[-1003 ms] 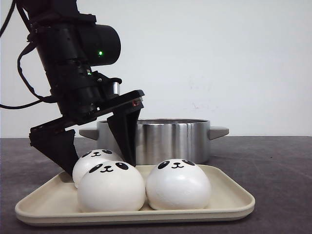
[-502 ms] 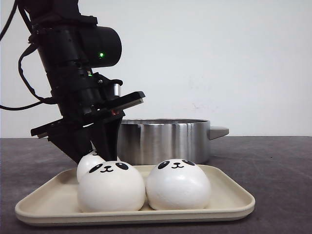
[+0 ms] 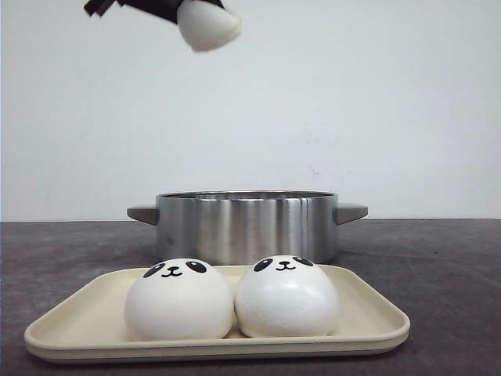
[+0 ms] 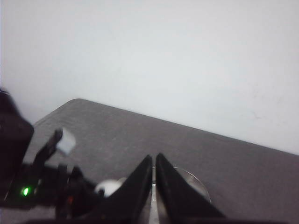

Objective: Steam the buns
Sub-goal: 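Lower the bun into the steel pot with the left gripper and open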

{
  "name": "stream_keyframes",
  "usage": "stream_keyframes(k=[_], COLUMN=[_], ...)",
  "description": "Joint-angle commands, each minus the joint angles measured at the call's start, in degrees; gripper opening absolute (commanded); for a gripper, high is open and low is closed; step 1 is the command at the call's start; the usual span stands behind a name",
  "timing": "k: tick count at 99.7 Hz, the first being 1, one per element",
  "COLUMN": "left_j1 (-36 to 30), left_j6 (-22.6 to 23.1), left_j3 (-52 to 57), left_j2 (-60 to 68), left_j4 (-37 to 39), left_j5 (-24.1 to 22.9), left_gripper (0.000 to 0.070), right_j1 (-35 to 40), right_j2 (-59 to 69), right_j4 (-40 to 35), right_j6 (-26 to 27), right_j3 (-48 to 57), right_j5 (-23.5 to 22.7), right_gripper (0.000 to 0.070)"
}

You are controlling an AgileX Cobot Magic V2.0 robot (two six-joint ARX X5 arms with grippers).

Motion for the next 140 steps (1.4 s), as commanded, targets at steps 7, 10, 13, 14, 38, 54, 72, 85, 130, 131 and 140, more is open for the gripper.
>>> stream_keyframes(k=[7, 10, 13, 14, 38, 54, 72, 85, 130, 131, 140], left_j1=[1.22, 1.55, 1.97, 2.12, 4.46, 4.92, 5.07, 5.07, 5.07, 5.07, 5.07], left_j6=[2.16, 2.47, 2.82, 2.93, 4.70, 4.72, 4.70, 4.70, 4.70, 4.70, 4.70], left_j3=[4.87, 5.81, 6.78, 7.08, 10.84, 10.84, 10.86, 10.86, 10.95, 10.99, 11.65], left_j2=[4.81, 6.10, 7.52, 8.00, 21.09, 28.37, 33.05, 34.80, 35.32, 35.32, 35.32], left_j4=[1.84, 2.03, 2.01, 1.99, 1.97, 3.54, 7.80, 10.10, 9.60, 9.44, 8.31], left_j5=[-2.01, -2.58, -3.17, -3.41, -9.09, -14.36, -14.82, -14.82, -14.80, -14.80, -14.80], left_gripper=[0.0009, 0.0009, 0.0009, 0.0009, 0.0009, 0.0009, 0.0030, 0.0065, 0.0517, 0.0517, 0.0516], right_j1=[0.66, 0.66, 0.66, 0.66, 0.66, 0.66, 0.66, 0.68, 5.46, 5.51, 5.55], right_j2=[0.57, 0.57, 0.57, 0.57, 0.57, 0.57, 0.52, 0.50, 0.42, 0.42, 0.42], right_j4=[0.79, 0.83, 0.87, 0.90, 0.85, 0.83, -0.07, -0.68, -1.75, -1.75, -2.03], right_j6=[-0.31, -0.52, -0.81, -0.94, -1.33, -1.31, -1.25, -0.76, -0.46, -0.46, -0.46], right_j3=[1.14, 1.14, 1.14, 1.14, 1.14, 1.14, 1.14, 1.14, 1.14, 1.14, 1.14], right_j5=[0.20, 0.20, 0.17, 0.17, 0.20, 0.17, 0.17, 0.15, 0.35, 0.37, 0.39], right_gripper=[0.0004, 0.0004, 0.0004, 0.0004, 0.0005, 0.0004, 0.0004, 0.0004, 0.0004, 0.0004, 0.0004])
